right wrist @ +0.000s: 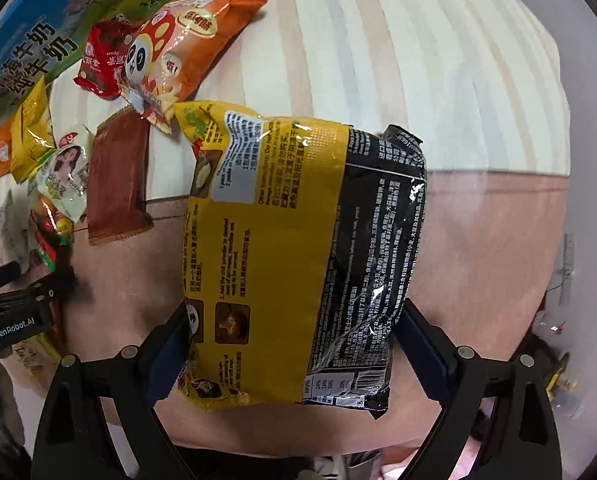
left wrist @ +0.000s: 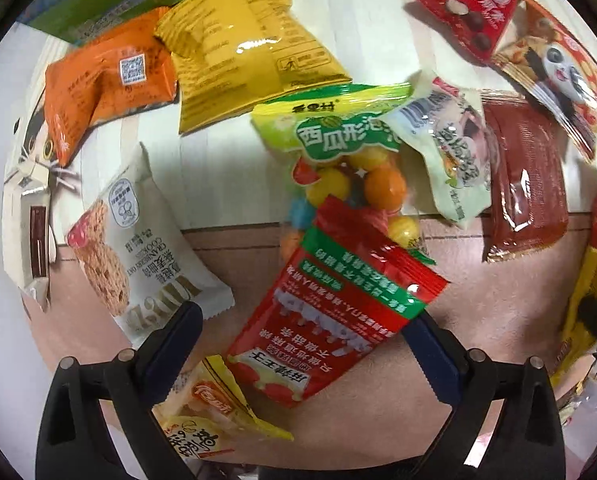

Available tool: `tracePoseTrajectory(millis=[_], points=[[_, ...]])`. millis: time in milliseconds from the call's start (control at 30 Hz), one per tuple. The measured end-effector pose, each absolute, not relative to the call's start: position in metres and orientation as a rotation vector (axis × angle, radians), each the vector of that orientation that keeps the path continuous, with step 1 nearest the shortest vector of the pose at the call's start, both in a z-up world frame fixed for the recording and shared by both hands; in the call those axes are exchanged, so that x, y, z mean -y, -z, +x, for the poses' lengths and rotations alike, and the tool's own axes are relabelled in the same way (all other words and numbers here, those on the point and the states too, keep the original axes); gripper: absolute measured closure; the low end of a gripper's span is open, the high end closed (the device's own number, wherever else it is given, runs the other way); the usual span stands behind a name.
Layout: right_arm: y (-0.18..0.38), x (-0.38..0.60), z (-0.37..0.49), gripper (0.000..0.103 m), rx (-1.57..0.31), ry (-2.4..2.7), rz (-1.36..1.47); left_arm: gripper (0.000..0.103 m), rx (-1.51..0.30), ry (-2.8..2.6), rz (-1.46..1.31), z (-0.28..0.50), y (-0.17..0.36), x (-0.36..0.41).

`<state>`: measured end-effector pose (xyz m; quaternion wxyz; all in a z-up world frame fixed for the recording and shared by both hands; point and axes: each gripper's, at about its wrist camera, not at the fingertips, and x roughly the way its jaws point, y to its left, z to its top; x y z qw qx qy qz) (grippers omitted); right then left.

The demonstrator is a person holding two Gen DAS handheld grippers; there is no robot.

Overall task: Organize snacks
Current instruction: 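Grasp the yellow-black biscuit pack with right tool while left tool grasps red sauce packet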

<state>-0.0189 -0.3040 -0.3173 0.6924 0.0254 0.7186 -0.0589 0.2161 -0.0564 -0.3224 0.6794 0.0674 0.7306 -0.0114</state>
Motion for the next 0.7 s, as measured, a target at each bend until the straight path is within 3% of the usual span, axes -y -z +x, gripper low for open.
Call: tracePoseTrajectory(millis=[100, 167, 200, 300, 433, 567, 700], points=[[0.323, 0.316, -0.023, 0.005, -1.603, 0.156, 0.129, 0.016, -1.605, 0.075, 0.277, 0.21, 0.318, 0.07], [0.321, 0.325, -0.011, 0.004, -1.604, 0.168, 0.158, 0.039, -1.606, 0.105, 0.333, 0.205, 0.32, 0.076], [0.324, 0.327, -0.012, 0.004, -1.604, 0.169, 0.154, 0.043, -1.606, 0.11, 0.345, 0.203, 0.323, 0.08], [0.331, 0.33, -0.012, 0.005, -1.593, 0.176, 0.129, 0.047, -1.598, 0.091, 0.322, 0.202, 0.315, 0.085], [0.324, 0.317, -0.027, 0.015, -1.552, 0.152, 0.06, 0.047, -1.658, 0.029, 0.064, 0.205, 0.301, 0.065], [0.324, 0.285, -0.038, 0.015, -1.574, 0.032, -0.044, 0.047, -1.699, 0.002, -0.135, 0.195, 0.313, 0.037], [0.325, 0.274, -0.059, 0.013, -1.591, -0.012, -0.076, 0.046, -1.705, 0.026, -0.08, 0.179, 0.343, 0.022]])
